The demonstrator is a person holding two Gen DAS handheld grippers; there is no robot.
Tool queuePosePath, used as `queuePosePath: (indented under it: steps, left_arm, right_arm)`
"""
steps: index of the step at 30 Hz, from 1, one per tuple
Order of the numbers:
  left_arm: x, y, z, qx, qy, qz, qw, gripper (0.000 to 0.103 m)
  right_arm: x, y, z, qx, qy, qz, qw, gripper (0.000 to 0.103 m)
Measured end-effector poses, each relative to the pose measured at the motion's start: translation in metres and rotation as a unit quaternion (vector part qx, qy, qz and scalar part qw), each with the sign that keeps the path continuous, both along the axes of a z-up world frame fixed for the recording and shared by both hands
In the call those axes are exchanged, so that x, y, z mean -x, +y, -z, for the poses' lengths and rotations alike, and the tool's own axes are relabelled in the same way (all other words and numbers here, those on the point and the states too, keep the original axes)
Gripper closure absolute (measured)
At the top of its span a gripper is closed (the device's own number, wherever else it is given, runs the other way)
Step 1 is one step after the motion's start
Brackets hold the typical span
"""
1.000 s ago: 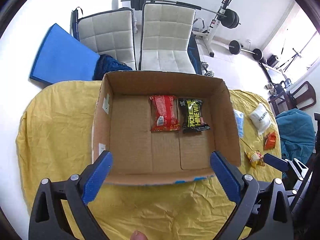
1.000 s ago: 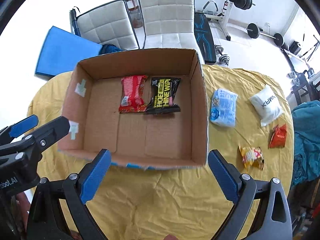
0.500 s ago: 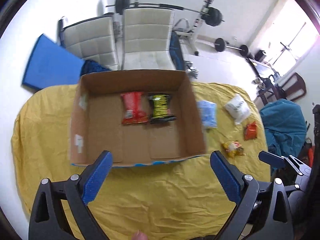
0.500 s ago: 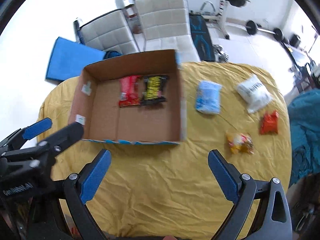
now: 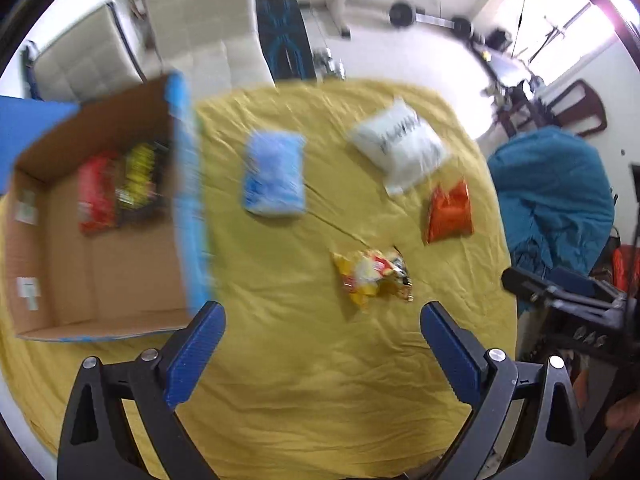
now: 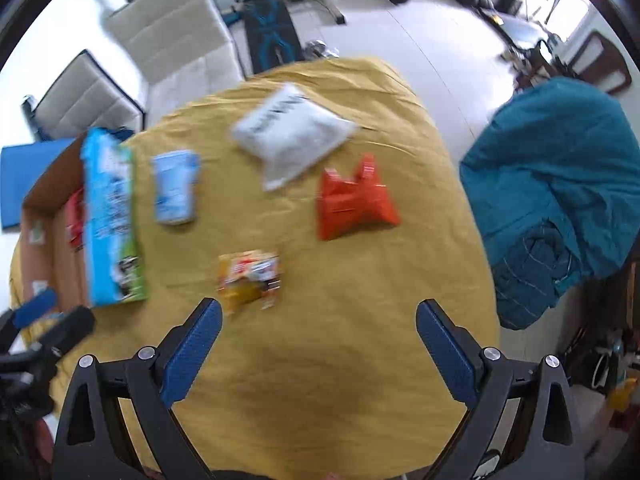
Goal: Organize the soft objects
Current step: 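Grasp the orange packet with the right tool while the left grasps the yellow chip bag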
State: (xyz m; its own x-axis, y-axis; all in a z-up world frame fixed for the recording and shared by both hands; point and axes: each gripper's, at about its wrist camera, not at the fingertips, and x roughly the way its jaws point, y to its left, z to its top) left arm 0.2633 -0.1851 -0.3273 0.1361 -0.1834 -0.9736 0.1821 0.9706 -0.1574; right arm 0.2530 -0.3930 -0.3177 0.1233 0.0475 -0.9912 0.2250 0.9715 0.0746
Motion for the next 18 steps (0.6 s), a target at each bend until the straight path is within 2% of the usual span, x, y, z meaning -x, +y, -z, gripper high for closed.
queuePosePath:
  steps: [5,13,14,15,16,17,18]
  left_arm:
    - [-0.021,-0.044,0.065,-0.010,0.069,0.000,0.9976,0.003]
    - [-0.047,-0.082,0.154,-0.053,0.152,0.005,0.9869,0.005]
    - [-0.048,-0.083,0.160,-0.054,0.157,0.005,0.9860,0.008]
    - [-0.048,-0.084,0.167,-0.050,0.162,0.005,0.9855,0.020]
    - [-0.048,-0.085,0.169,-0.048,0.164,0.004,0.9853,0.027]
    - [-0.046,-0.085,0.170,-0.046,0.163,0.001,0.9856,0.041]
    - [-0.044,-0.085,0.170,-0.040,0.161,0.001,0.9862,0.051]
  right_arm:
    - [-0.019,-0.049,0.035,-0.014,0.013,0.007,1.000,0.004]
    - [-0.067,-0.063,0.095,-0.034,0.032,-0.025,0.999,0.004]
    - [-0.072,-0.062,0.103,-0.034,0.038,-0.030,0.998,0.004]
    - [-0.077,-0.060,0.111,-0.034,0.043,-0.035,0.998,0.004]
    - [-0.084,-0.058,0.120,-0.035,0.051,-0.038,0.997,0.004]
    - [-0.088,-0.057,0.128,-0.039,0.058,-0.039,0.997,0.004]
    - [-0.092,-0.055,0.137,-0.048,0.066,-0.038,0.996,0.004]
